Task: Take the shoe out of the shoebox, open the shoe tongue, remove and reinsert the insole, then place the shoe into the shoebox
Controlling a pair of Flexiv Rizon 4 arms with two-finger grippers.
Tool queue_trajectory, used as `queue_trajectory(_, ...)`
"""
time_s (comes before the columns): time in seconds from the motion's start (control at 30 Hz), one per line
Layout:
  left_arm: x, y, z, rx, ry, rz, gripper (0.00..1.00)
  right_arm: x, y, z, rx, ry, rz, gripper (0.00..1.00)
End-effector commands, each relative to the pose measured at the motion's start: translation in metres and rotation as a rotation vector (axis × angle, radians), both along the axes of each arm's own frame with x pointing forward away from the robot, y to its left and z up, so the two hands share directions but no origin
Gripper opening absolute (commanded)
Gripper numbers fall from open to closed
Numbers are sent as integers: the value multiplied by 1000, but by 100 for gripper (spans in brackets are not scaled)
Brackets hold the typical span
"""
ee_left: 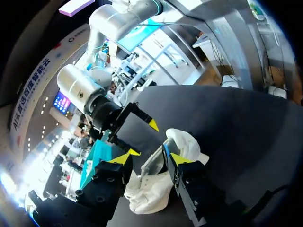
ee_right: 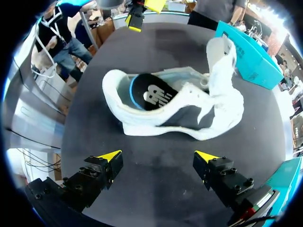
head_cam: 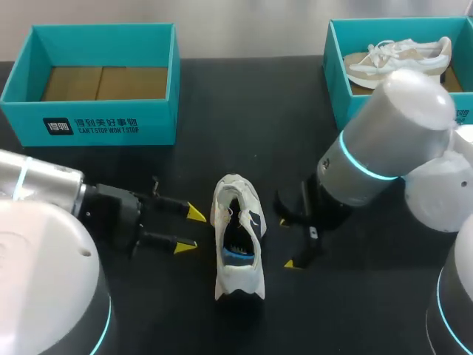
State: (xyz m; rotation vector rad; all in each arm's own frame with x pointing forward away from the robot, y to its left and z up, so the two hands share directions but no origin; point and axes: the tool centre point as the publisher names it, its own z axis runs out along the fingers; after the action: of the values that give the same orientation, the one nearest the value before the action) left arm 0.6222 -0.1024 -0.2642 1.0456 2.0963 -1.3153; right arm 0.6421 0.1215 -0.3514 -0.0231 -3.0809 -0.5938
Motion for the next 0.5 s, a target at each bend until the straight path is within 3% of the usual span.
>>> queue_trajectory(0.03, 1, 23, 21, 58, 14, -43, 49, -2, -49, 16, 33, 0, -1, 100)
queue_trajectory(0.33, 7, 40, 44, 142, -13, -147, 47, -9, -90, 26, 27, -37, 55, 100)
queue_trajectory(0.5, 9, 47, 54, 228, -21, -235, 44, -9, -90, 26, 27, -37, 55, 100)
